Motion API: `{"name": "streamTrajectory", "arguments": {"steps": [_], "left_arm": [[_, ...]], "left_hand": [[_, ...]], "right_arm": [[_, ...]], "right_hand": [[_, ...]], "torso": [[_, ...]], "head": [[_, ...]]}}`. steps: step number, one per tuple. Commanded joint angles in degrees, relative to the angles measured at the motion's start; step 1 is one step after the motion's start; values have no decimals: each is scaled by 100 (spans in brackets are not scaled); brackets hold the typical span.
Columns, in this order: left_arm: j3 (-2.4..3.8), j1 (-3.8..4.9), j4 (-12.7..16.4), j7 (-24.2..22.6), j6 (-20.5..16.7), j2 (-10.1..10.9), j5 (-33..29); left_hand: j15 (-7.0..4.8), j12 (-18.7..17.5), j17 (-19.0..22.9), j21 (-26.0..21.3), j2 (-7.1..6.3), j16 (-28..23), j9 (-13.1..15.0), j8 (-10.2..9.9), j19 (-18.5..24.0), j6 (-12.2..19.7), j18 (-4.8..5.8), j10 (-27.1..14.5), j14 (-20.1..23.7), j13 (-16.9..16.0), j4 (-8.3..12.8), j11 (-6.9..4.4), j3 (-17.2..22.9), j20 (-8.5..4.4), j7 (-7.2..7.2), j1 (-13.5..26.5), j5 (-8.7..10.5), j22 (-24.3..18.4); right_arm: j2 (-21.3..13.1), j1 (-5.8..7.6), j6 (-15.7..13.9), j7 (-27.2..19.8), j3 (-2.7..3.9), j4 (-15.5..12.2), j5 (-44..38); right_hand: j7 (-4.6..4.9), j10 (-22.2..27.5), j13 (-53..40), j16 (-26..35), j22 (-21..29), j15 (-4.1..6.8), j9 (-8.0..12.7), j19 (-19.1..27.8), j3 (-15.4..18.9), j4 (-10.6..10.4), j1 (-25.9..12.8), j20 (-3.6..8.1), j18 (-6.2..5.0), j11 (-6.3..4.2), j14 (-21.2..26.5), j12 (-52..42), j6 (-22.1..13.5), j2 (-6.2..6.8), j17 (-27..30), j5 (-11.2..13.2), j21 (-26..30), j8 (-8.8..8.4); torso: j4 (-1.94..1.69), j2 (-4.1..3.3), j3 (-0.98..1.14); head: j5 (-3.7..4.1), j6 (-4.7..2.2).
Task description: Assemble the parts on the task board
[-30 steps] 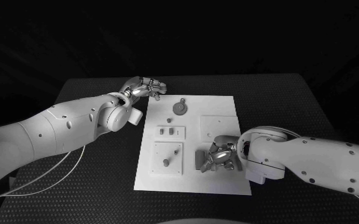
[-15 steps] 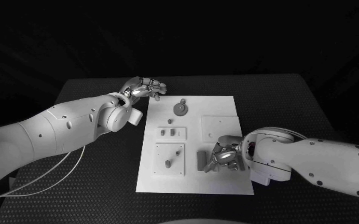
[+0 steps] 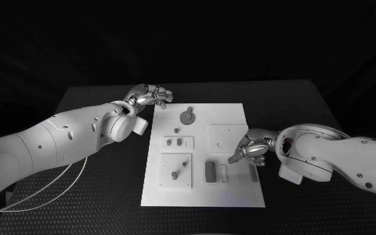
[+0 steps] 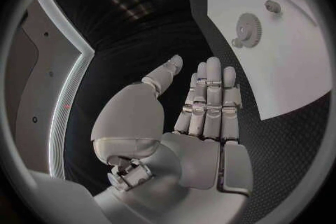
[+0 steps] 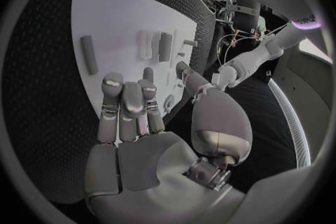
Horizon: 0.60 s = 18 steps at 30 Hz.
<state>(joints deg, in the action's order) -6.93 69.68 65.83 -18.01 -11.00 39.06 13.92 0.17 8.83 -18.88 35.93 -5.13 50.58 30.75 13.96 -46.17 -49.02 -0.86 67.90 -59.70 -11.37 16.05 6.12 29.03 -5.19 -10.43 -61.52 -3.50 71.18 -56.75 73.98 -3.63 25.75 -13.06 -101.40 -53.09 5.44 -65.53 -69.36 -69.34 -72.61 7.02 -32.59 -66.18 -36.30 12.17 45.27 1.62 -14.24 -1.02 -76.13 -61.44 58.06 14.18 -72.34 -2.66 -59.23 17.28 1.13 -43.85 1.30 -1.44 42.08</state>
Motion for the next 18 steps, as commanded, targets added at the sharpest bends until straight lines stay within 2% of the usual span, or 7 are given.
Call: {"name": "streamTrajectory", "arguments": {"steps": [1,4,6,9,14,18], "left_arm": [[2,4,5,-38,48,-4,-25],[2,4,2,-37,47,-9,-25],[2,4,6,-38,47,-11,-25],[2,4,15,-35,50,-8,-25],[1,4,18,-34,51,-8,-25],[1,4,20,-33,59,-12,-25]], "left_hand": [[22,-5,-9,-27,15,-21,-8,10,-37,39,-71,-27,-30,9,-5,5,-16,-5,12,39,1,9],[22,-4,-11,-27,15,-21,-8,10,-37,39,-71,-27,-30,9,-5,5,-16,-5,12,39,1,9],[22,-4,-11,-28,14,-22,-8,11,-37,39,-71,-27,-30,9,-5,5,-16,-5,12,39,1,10],[22,-4,-12,-28,14,-22,-8,11,-37,39,-71,-27,-30,9,-4,5,-16,-5,12,39,1,11],[22,-3,-14,-29,12,-23,-8,12,-38,38,-71,-27,-30,9,-4,5,-17,-5,12,39,2,12],[22,-3,-15,-29,12,-23,-8,13,-38,38,-71,-27,-30,9,-5,5,-17,-5,12,41,2,12]], "right_arm": [[-124,38,157,-71,2,-9,-51],[-241,62,413,201,3,54,-393],[-302,65,550,410,1,85,-691],[-391,65,761,625,-2,69,-1133],[-485,64,798,851,-6,-15,-1654],[-520,63,864,878,-10,-16,-1732]], "right_hand": [[4,-36,-8,-16,10,-23,-4,-18,13,-33,37,44,-76,16,-13,-4,-16,7,-8,-17,-1,-15],[0,-46,-11,-35,13,-23,-16,-24,15,-23,91,52,-76,14,-30,-11,-6,-33,-21,-16,-7,-5],[-8,-59,-13,-57,14,-17,-29,-31,-38,45,252,66,-76,6,-52,-17,12,-182,-35,-14,-15,10],[-18,-70,-14,-97,16,-15,-44,-34,-62,57,299,66,-76,-2,-85,-21,49,-243,-65,-13,-22,32],[-27,-79,-16,-145,15,-20,-55,-35,-69,50,293,55,-76,-8,-120,-24,87,-250,-101,-12,-30,51],[-37,-97,-20,-177,14,-19,-63,-39,-58,21,248,41,-76,-17,-144,-30,124,-256,-125,-12,-42,67]], "torso": [[-5,-3,8],[-1,-4,8],[-4,-3,4],[-7,-3,2],[3,-5,3],[-5,-3,-2]], "head": [[44,3],[67,10],[90,15],[110,26],[136,48],[160,51]]}}
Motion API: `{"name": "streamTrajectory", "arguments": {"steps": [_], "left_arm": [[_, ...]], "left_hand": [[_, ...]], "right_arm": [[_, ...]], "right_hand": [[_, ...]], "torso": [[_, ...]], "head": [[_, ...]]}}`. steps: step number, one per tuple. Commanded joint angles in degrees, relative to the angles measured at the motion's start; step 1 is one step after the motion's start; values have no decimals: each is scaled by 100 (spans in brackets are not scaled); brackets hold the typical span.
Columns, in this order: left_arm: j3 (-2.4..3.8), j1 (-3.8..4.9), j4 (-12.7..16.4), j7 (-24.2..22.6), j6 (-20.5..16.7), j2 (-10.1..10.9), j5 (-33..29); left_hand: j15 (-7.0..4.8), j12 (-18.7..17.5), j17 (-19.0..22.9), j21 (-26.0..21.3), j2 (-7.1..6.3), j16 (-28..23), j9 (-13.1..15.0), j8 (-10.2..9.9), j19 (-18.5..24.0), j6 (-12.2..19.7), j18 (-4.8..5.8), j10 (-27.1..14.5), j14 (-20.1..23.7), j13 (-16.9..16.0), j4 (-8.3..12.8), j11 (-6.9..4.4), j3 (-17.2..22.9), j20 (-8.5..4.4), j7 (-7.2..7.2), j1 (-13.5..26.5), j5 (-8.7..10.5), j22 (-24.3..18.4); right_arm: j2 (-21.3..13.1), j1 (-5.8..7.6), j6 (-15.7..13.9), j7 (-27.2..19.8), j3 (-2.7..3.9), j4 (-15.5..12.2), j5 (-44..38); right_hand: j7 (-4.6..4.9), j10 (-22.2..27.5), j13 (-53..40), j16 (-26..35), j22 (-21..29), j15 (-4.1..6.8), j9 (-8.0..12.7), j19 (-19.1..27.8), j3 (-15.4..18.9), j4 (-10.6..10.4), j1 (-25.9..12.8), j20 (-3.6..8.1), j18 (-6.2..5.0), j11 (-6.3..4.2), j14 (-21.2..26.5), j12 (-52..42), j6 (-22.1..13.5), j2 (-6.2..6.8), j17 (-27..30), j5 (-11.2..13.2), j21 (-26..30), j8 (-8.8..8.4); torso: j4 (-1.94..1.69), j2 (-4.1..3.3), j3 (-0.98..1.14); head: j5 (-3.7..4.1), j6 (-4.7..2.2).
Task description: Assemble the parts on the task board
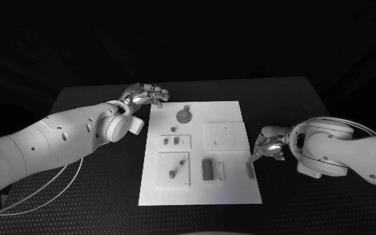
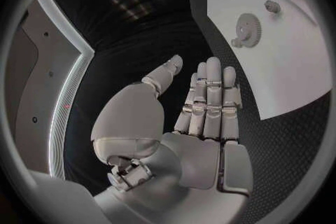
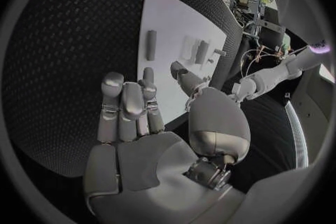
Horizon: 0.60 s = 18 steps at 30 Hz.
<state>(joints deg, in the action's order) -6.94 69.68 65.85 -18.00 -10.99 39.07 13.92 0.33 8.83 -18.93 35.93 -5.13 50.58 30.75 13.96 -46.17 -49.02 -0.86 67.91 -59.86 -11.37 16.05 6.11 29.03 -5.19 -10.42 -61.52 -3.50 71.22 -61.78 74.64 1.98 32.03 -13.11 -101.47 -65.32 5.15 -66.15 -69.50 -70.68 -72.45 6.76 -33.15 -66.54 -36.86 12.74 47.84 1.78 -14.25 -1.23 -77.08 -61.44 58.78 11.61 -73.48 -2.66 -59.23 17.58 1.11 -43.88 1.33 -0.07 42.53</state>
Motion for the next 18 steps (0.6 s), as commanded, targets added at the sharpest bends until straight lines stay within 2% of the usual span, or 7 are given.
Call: {"name": "streamTrajectory", "arguments": {"steps": [1,5,13,18], "left_arm": [[3,4,21,-35,60,-13,-25],[3,4,29,-33,64,-12,-25],[2,4,34,-31,71,-6,-25],[2,3,37,-30,74,0,-25]], "left_hand": [[6,-3,-9,-30,11,-24,-9,13,-38,38,-71,-27,-14,9,-5,6,-17,-5,12,42,2,8],[6,-3,-10,-30,11,-24,-9,13,-38,38,-70,-27,-14,9,-7,6,-18,-4,12,45,3,9],[7,-3,-12,-32,9,-26,-9,14,-38,38,-69,-28,-14,9,-10,6,-21,-4,12,51,4,11],[7,-3,-14,-33,9,-28,-9,15,-38,38,-69,-29,-14,9,-11,7,-22,-3,12,54,4,12]], "right_arm": [[-16,-4,304,251,-6,-3,-510],[10,-35,274,253,-11,17,-509],[94,-209,193,256,-22,69,-509],[189,-326,208,256,-38,104,-490]], "right_hand": [[-17,-51,-12,-60,-2,12,-10,-4,3,-55,-38,19,-75,-3,-61,-39,76,-12,-23,-12,-47,47],[-30,-76,-20,-85,-4,23,-13,-8,29,-93,-112,8,-75,-17,-81,-48,110,-27,-43,-12,-61,58],[-39,-101,-27,-96,-2,34,-9,-10,67,-156,-218,1,-75,-25,-93,-53,127,-33,-50,-12,-73,55],[-43,-111,-31,-102,-1,38,-9,-11,82,-181,-258,1,-75,-30,-97,-55,136,-38,-55,-12,-79,56]], "torso": [[-5,0,-6],[-6,-3,-3],[-13,-2,1],[-3,-3,1]], "head": [[32,11],[41,17],[49,50],[42,66]]}}
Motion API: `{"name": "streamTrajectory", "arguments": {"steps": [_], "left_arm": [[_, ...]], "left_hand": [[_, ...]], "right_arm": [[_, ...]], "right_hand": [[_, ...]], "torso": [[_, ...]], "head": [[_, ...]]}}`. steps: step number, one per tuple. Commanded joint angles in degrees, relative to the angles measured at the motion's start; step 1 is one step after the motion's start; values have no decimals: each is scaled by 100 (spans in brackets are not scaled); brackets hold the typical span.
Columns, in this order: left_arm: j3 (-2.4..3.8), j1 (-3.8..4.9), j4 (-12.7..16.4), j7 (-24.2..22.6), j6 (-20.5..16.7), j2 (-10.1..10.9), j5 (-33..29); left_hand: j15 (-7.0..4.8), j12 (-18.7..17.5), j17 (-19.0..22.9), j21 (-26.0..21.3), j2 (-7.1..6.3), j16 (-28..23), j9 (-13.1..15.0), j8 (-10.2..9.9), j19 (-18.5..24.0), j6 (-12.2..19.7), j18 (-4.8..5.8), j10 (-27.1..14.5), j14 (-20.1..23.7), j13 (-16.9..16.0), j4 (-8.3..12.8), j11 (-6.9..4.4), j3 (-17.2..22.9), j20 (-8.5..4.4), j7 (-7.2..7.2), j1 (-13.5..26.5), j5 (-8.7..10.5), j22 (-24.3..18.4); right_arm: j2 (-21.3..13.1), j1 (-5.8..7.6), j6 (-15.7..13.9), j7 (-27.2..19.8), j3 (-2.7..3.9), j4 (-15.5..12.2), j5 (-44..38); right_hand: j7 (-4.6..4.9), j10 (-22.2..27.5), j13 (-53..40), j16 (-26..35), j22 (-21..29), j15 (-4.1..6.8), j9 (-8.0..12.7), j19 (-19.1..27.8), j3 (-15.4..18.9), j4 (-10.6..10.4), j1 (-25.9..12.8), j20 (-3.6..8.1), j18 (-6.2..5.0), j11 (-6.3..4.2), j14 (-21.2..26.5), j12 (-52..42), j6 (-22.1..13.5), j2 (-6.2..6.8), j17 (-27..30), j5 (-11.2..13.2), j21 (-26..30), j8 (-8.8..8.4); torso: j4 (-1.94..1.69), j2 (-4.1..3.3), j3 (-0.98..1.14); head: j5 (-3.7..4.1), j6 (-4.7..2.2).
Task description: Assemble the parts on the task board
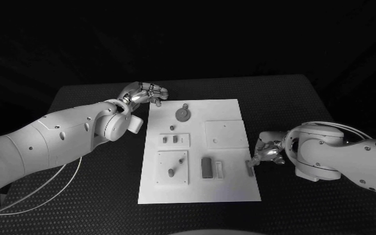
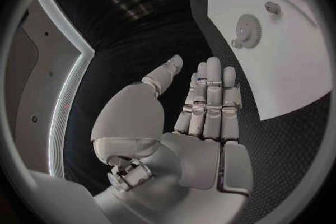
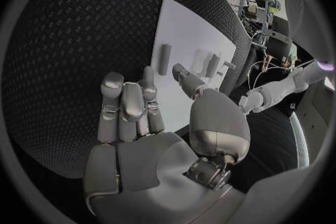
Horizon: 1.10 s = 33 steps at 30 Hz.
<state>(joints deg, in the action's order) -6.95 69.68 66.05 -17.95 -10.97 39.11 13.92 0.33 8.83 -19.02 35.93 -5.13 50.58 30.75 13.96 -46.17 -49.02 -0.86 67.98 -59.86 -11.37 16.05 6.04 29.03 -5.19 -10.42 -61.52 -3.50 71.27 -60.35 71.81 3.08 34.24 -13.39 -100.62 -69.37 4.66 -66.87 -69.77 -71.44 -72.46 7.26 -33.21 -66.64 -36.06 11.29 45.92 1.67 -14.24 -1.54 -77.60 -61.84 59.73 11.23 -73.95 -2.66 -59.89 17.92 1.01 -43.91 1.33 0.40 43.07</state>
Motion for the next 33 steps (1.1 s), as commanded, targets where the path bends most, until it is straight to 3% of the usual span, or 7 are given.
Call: {"name": "streamTrajectory", "arguments": {"steps": [1,18,27,33], "left_arm": [[3,3,17,-34,74,-5,-24],[2,3,29,-26,92,11,-24],[2,3,29,-26,97,17,-24],[2,3,31,-21,97,20,-24]], "left_hand": [[7,-3,-6,-33,9,-28,-9,15,-38,38,-69,-36,-14,9,-12,14,-22,-3,12,55,3,7],[9,-4,-11,-38,12,-33,-10,16,-38,41,-67,-40,-12,10,-19,16,-26,-2,11,68,5,11],[9,-4,-13,-40,15,-35,-10,16,-37,43,-67,-41,-11,11,-23,16,-27,-2,10,74,5,12],[9,-4,-16,-42,16,-37,-11,16,-37,44,-67,-43,-10,11,-23,16,-27,-2,10,76,5,14]], "right_arm": [[58,-63,94,35,-13,22,-82],[357,-319,-20,40,-45,193,-304],[537,-398,-67,53,-47,242,-567],[555,-403,-49,56,-48,258,-638]], "right_hand": [[6,-40,-5,-27,0,-12,-2,-1,3,-39,-68,11,-76,1,-47,-15,41,0,-9,-12,-14,21],[0,-48,-8,-27,2,-6,-2,1,5,-45,-80,14,-76,-5,-47,-13,52,-47,-10,-12,-21,22],[-9,-67,-21,-32,1,4,0,10,-23,69,11,25,-76,-14,-49,-17,69,-255,-14,-12,-37,21],[-11,-75,-25,-29,10,6,10,26,-294,297,306,32,-75,-17,-49,-4,78,-419,-15,-12,-41,9]], "torso": [[7,0,-1],[1,-1,2],[-4,-1,-1],[1,3,-7]], "head": [[-8,12],[-25,54],[-41,67],[-46,76]]}}
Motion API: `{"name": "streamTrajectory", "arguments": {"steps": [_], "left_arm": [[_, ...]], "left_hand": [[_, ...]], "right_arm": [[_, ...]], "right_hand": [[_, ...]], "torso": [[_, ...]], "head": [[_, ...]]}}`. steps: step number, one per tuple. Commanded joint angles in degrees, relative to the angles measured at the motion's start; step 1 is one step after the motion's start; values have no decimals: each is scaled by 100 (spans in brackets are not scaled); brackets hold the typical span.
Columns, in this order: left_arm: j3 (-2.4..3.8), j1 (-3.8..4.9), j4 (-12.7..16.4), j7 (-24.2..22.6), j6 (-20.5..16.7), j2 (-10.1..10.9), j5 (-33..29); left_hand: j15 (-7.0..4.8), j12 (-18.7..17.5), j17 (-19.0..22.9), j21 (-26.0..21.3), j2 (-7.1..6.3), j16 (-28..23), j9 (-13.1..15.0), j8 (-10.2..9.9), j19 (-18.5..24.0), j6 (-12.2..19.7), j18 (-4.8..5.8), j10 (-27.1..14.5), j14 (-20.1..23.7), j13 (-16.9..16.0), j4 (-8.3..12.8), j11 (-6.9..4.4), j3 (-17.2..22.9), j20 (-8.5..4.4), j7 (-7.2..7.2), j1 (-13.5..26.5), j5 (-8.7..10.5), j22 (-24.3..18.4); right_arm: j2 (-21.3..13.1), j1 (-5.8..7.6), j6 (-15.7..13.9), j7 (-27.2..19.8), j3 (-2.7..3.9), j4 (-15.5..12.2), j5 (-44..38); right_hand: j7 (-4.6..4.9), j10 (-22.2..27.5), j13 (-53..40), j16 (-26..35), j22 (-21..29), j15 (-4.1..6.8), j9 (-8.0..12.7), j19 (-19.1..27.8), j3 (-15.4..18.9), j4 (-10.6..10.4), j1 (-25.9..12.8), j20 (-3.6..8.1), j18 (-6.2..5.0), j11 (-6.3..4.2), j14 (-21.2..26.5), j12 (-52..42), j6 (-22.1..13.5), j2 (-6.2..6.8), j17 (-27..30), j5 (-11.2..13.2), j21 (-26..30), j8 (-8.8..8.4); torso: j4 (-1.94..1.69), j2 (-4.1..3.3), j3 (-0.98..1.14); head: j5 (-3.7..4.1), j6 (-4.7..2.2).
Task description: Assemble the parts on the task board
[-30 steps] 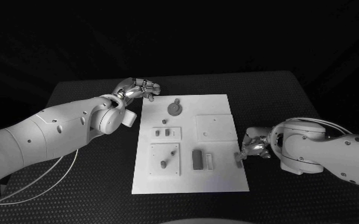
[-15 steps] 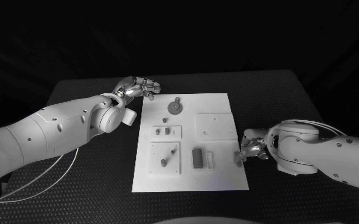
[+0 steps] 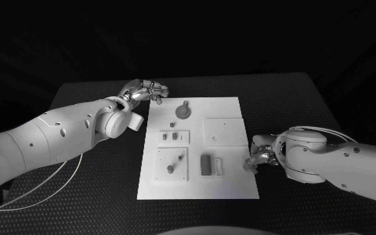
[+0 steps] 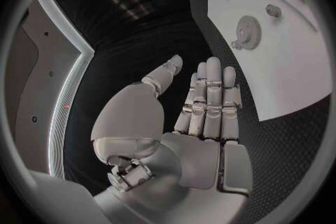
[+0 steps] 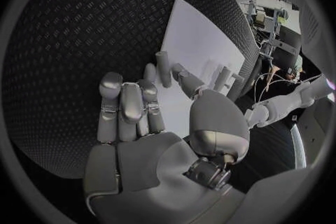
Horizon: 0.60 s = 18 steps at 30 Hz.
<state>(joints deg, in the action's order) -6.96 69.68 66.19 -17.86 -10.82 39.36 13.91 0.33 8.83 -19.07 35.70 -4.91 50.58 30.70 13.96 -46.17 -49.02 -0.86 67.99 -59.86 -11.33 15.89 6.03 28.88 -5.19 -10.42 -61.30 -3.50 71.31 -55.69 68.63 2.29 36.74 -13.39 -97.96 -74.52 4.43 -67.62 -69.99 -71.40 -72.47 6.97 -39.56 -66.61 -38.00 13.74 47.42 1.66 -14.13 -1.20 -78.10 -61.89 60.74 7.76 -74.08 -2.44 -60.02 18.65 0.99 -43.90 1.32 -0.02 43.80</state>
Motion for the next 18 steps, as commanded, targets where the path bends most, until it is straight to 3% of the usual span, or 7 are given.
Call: {"name": "streamTrajectory", "arguments": {"steps": [1,9,18], "left_arm": [[2,4,19,-30,82,-4,-24],[2,4,14,9,89,1,-24],[0,4,10,10,73,-1,-24]], "left_hand": [[9,-4,-10,-20,-5,-37,-6,16,-37,45,-66,-43,-10,7,-8,17,-11,-2,10,55,5,10],[10,-4,-13,-22,-3,-39,-6,16,-36,47,-67,-45,-10,8,-9,17,-11,-2,10,57,5,11],[10,-6,-17,-25,5,-43,-7,17,-36,50,-66,-49,-9,9,-14,19,-10,-2,9,63,4,15]], "right_arm": [[87,-84,31,-194,-49,-8,-124],[-10,-84,3,-200,-48,-41,139],[-269,-25,-41,-218,-45,-140,652]], "right_hand": [[14,2,-1,-30,12,33,647,24,-134,74,177,31,-86,-50,1,7,-22,-83,-1,-34,-29,-66],[25,-3,4,-3,24,9,677,35,-557,254,392,-11,-87,-37,3,39,1,-266,17,-58,-41,-90],[22,-18,6,-1,26,-9,695,38,-675,240,316,-57,-87,-35,-9,54,49,-348,16,-59,-60,-89]], "torso": [[1,1,-8],[0,4,-6],[7,7,-6]], "head": [[-4,3],[-9,-17],[-3,-35]]}}
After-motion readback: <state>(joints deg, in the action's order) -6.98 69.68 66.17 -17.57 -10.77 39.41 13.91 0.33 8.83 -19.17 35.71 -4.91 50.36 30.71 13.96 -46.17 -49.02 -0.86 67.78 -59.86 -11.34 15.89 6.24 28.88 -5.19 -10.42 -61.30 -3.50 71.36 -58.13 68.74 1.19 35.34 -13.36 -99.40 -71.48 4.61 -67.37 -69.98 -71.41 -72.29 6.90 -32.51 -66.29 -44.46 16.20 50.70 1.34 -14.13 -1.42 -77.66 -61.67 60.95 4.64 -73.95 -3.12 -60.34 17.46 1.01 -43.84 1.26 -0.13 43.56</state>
